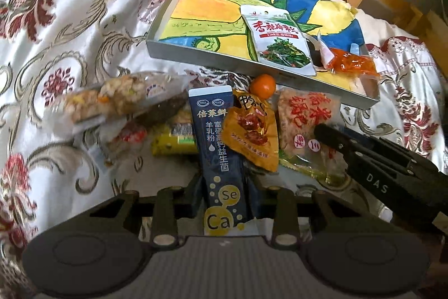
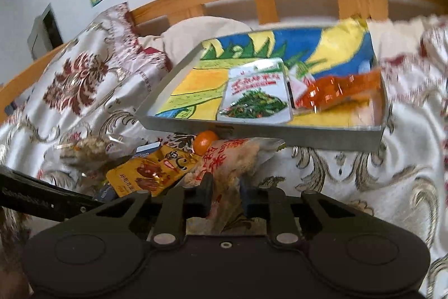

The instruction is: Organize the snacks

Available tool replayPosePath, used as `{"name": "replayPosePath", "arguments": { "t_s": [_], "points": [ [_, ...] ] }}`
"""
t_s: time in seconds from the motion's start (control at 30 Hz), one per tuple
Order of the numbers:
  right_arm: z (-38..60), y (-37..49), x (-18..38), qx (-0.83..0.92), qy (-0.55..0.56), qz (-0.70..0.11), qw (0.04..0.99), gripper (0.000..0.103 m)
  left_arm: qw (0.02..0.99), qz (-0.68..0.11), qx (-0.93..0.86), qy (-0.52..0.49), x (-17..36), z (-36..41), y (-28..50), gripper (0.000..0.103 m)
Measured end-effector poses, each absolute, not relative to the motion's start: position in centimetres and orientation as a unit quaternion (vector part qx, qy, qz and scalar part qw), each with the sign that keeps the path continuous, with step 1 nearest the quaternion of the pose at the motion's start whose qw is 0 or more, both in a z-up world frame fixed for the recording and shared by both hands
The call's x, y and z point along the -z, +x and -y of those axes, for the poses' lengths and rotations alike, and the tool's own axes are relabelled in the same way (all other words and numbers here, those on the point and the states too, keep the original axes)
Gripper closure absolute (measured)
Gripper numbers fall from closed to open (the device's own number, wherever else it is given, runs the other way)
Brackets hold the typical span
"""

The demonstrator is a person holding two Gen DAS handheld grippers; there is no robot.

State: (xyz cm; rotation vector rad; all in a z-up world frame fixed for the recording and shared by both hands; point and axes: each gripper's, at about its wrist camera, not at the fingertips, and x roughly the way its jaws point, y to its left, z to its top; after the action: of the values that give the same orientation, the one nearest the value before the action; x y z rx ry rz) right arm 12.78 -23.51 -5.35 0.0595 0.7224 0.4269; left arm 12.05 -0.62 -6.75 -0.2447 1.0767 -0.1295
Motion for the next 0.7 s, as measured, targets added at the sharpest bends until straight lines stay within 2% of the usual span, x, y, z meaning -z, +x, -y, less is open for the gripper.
{"name": "replayPosePath", "arguments": {
  "t_s": [0.7],
  "points": [
    [20.5, 9.0, 3.5, -0.216, -0.150, -0.257, 0.930, 0.085, 0.868, -0.470, 0.071, -0.144, 5.3, -1.0, 8.8, 0.069]
  ]
}}
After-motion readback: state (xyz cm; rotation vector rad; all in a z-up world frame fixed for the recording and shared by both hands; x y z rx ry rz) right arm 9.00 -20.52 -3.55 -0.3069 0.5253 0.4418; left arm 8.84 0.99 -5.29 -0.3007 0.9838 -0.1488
